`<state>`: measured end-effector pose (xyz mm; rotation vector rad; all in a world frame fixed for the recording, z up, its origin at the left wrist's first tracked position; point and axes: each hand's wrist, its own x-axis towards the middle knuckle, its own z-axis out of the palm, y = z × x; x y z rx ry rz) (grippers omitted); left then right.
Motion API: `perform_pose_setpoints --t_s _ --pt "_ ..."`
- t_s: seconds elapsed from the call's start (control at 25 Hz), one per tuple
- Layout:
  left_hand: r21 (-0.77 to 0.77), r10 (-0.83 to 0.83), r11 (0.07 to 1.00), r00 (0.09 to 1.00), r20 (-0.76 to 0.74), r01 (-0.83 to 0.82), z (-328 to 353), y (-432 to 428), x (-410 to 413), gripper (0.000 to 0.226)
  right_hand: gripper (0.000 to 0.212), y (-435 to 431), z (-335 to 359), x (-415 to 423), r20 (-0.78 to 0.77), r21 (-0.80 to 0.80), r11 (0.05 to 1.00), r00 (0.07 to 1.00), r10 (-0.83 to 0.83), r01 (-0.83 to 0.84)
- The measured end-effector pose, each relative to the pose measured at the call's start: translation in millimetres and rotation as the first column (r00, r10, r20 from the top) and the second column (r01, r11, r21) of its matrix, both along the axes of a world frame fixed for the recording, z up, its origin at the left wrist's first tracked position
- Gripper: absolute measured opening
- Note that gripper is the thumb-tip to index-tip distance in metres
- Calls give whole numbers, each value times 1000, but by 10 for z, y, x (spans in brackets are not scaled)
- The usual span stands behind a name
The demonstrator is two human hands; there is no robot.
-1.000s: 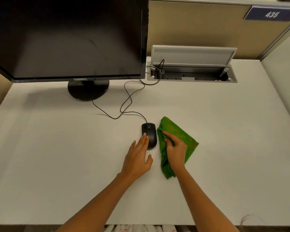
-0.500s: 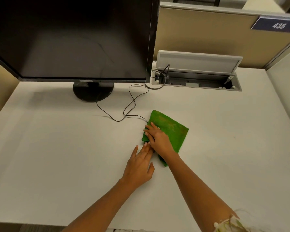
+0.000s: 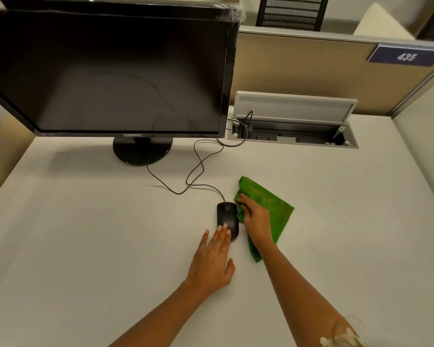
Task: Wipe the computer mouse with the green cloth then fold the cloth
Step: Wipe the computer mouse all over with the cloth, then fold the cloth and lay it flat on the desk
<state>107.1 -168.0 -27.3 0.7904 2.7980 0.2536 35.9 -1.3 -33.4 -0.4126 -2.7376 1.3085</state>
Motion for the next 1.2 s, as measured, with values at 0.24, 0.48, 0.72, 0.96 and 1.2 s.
perform_pose_setpoints --t_s 0.24,0.48,0.72,0.96,1.2 --pt "211 113 969 989 91 -130 83 -1 -50 66 23 681 394 250 198 -671 656 936 -291 345" --pt "554 196 690 858 475 -465 435 419 -424 72 30 1166 742 496 279 -912 258 943 -180 319" --pt "507 -129 405 502 855 -761 717 1001 -969 51 49 1298 1023 515 354 -934 58 935 -3 353" --pt "374 14 159 381 924 -914 609 1264 -1027 15 63 1565 853 490 407 -897 220 910 71 384" --pt "455 77 224 481 873 -862 496 1454 -1206 23 36 1788 549 168 448 -734 492 879 -167 468"
